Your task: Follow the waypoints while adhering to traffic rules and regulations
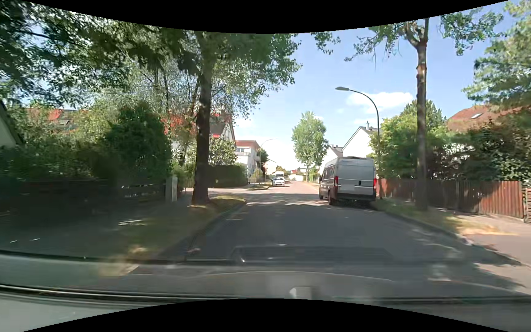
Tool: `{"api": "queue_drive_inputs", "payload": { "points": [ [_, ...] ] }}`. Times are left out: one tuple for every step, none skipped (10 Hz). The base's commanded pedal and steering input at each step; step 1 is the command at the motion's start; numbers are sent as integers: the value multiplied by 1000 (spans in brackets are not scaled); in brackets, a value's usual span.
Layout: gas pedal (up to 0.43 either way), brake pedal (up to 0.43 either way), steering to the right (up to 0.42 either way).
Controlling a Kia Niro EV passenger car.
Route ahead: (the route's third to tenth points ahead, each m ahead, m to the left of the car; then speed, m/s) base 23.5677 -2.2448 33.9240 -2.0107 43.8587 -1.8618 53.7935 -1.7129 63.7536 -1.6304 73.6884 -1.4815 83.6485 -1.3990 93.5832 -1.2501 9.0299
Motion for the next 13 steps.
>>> {"api": "queue_drive_inputs", "payload": {
  "points": [
    [67,6,9],
    [67,6,9],
    [59,6,9],
    [47,6,9],
    [47,6,9],
    [47,6,9],
    [47,6,9],
    [47,6,11],
    [47,6,12],
    [47,6,15],
    [39,6,18],
    [39,6,21],
    [39,6,25]
  ]
}}
